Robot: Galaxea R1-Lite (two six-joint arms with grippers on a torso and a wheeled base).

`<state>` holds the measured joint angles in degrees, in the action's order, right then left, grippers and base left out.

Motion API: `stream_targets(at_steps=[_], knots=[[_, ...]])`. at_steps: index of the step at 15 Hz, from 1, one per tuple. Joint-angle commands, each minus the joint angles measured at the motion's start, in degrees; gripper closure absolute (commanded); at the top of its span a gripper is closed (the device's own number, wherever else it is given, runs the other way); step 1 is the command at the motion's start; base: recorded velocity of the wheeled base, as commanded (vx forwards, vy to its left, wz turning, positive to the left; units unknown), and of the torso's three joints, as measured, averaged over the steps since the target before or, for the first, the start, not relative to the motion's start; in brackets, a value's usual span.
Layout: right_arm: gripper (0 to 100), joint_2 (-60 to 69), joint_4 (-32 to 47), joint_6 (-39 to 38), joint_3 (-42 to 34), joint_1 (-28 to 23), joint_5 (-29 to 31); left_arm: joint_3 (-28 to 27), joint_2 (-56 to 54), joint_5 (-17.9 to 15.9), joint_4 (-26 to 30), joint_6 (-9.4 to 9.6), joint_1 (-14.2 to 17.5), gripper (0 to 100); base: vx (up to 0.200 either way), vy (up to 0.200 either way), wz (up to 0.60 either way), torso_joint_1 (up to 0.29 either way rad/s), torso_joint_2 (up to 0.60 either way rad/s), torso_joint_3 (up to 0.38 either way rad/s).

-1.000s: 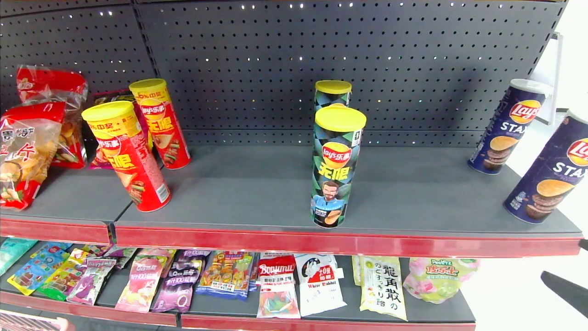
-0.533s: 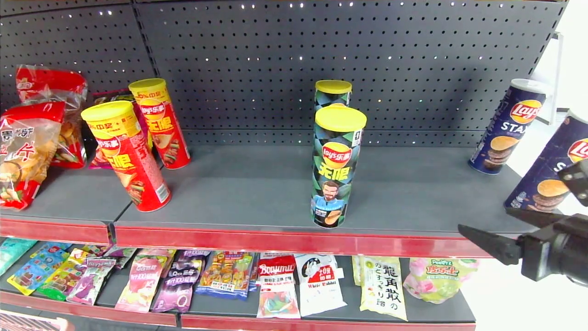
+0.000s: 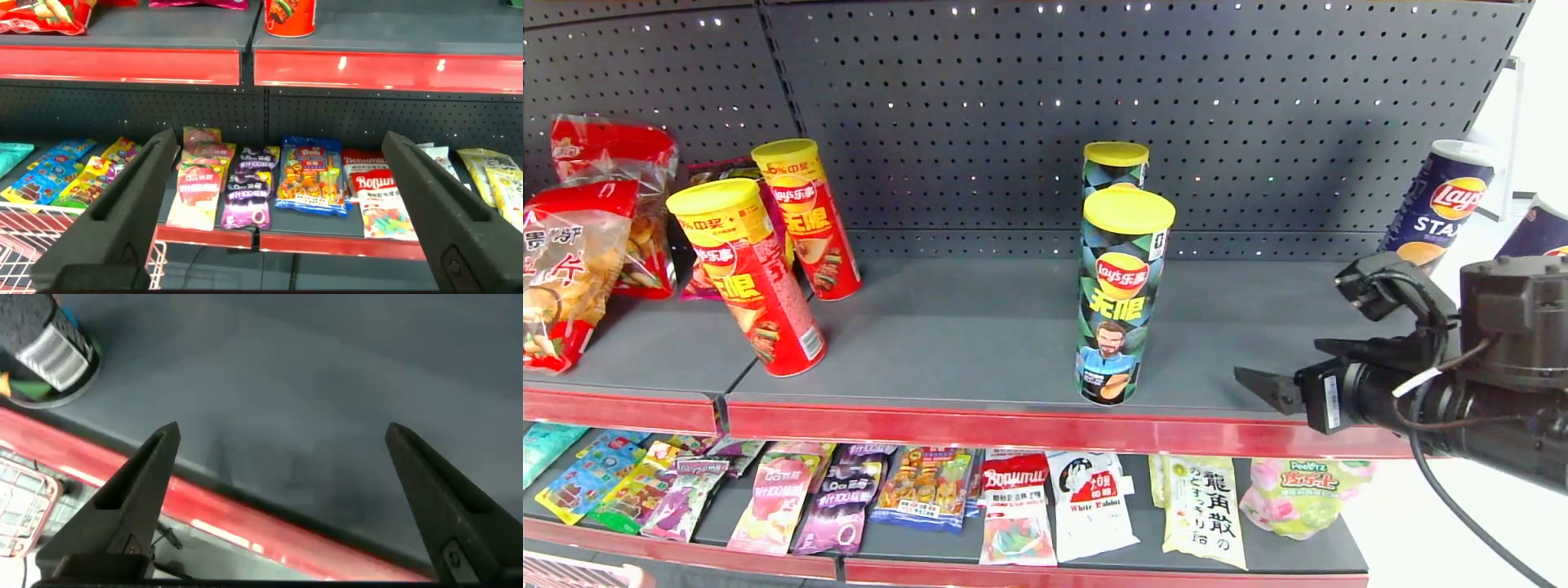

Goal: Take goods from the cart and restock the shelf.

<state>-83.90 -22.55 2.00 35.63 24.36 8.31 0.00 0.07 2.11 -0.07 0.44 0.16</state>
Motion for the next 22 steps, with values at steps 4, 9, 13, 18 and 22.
stream_targets(at_steps=[4, 9, 13, 18, 22], knots=[[0, -9.6, 0.1, 0.1, 7.8, 0.6, 2.1, 0.0, -0.1, 0.0, 0.0, 0.0, 0.0, 0, 0.0, 0.0, 0.0, 0.0, 0.0, 0.0], [0, -12.8, 0.0, 0.1, 10.4, 3.6, 2.3, 0.0, -0.1, 0.0, 0.0, 0.0, 0.0, 0, 0.0, 0.0, 0.0, 0.0, 0.0, 0.0], [0, -14.6, 0.1, 0.0, 12.8, 5.7, 2.3, 0.0, -0.1, 0.0, 0.0, 0.0, 0.0, 0, 0.0, 0.0, 0.0, 0.0, 0.0, 0.0], [0, -16.4, 0.1, 0.1, 14.5, 7.0, 2.8, 0.0, -0.1, 0.0, 0.0, 0.0, 0.0, 0, 0.0, 0.0, 0.0, 0.0, 0.0, 0.0], [0, -16.7, 0.0, 0.1, 14.8, 8.0, 2.8, 0.0, -0.1, 0.0, 0.0, 0.0, 0.0, 0, 0.0, 0.0, 0.0, 0.0, 0.0, 0.0]])
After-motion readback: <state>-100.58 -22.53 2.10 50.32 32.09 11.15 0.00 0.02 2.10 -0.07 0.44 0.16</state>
